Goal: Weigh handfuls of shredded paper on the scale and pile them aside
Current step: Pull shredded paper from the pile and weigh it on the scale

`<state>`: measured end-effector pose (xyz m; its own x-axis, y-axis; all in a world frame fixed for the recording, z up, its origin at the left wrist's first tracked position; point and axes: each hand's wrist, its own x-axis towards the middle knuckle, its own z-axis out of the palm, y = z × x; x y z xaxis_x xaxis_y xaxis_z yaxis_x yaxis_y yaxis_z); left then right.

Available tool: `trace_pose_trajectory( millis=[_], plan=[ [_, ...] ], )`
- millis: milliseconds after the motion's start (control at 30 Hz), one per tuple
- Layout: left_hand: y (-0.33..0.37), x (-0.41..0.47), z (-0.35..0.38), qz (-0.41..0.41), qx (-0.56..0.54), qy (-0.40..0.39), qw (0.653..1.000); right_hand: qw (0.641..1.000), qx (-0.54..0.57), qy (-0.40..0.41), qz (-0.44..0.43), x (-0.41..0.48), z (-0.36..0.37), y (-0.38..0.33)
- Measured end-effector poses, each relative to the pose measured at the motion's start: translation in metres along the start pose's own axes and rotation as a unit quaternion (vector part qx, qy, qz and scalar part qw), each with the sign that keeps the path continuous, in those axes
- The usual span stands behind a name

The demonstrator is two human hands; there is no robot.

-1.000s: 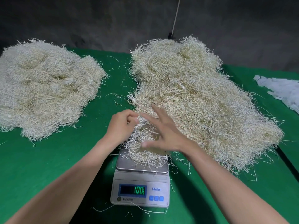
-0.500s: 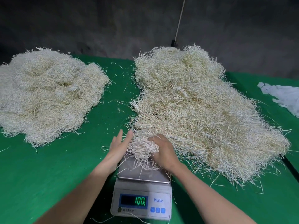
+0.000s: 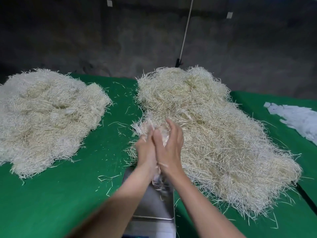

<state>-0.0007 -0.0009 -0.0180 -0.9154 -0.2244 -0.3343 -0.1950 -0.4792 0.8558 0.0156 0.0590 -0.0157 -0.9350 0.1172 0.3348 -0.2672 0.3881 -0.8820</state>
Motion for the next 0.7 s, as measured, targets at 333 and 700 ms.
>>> trace_pose_trajectory(
  millis=[333, 700],
  plan=[
    [0.011, 0.012, 0.028, 0.040, 0.018, 0.029, 0.999, 0.988, 0.087, -0.063, 0.113, 0.033, 0.001, 0.005],
    [0.000, 0.014, 0.016, 0.213, 0.126, -0.025, 0.969, 0.935, 0.260, -0.078, 0.226, 0.045, 0.014, 0.020]
  ],
)
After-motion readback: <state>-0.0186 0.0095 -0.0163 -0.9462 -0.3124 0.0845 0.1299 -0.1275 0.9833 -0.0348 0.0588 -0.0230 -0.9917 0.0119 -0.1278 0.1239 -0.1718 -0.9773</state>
